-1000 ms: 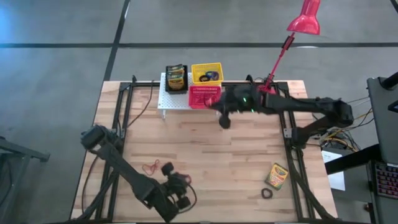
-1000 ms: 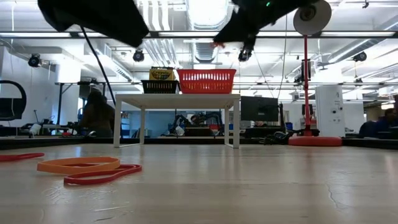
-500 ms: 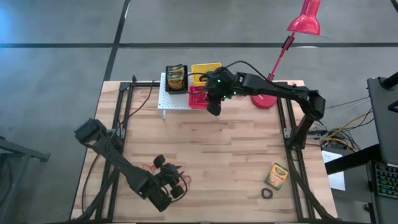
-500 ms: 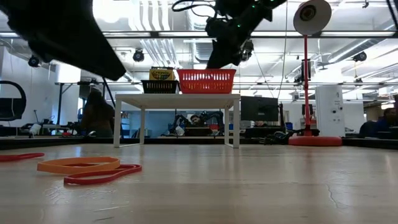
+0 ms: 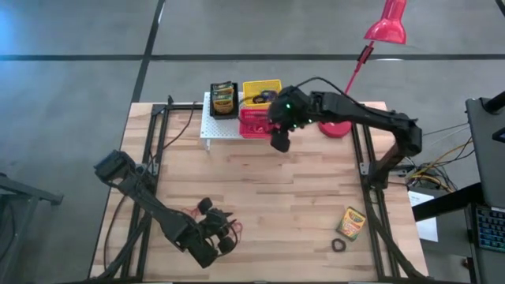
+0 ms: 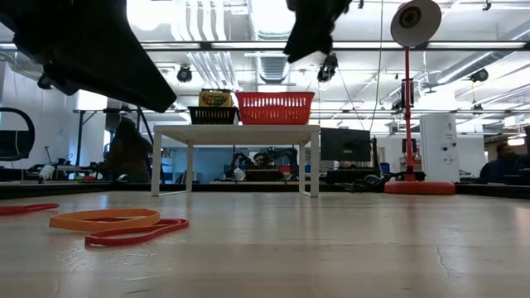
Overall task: Pick & Place Office Desk Supplies
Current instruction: Put the crayon box into the black bin on the shelf
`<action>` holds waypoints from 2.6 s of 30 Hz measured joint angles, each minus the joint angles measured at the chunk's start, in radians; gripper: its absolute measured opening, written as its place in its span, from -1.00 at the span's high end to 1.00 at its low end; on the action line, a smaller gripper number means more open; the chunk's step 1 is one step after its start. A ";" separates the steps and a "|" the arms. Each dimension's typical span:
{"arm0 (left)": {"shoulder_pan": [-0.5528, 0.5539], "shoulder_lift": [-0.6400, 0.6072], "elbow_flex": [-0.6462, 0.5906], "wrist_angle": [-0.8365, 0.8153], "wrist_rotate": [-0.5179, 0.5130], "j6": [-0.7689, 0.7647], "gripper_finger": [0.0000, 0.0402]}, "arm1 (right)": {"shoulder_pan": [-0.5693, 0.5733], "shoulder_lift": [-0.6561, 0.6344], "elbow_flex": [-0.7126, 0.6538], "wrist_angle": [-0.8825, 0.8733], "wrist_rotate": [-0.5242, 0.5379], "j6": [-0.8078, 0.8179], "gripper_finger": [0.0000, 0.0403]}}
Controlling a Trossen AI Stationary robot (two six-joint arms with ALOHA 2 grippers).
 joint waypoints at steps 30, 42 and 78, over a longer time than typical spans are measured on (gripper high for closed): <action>0.023 0.000 0.000 0.066 -0.103 0.086 0.40 | 0.985 -0.085 -0.654 -0.370 -0.167 1.242 0.92; 0.055 0.000 0.000 0.119 -0.099 0.085 0.41 | 0.985 -0.084 -0.784 -0.197 -0.233 1.255 0.96; 0.070 0.000 0.000 0.184 -0.012 0.175 0.41 | 0.577 0.073 -0.675 0.733 0.147 0.645 0.96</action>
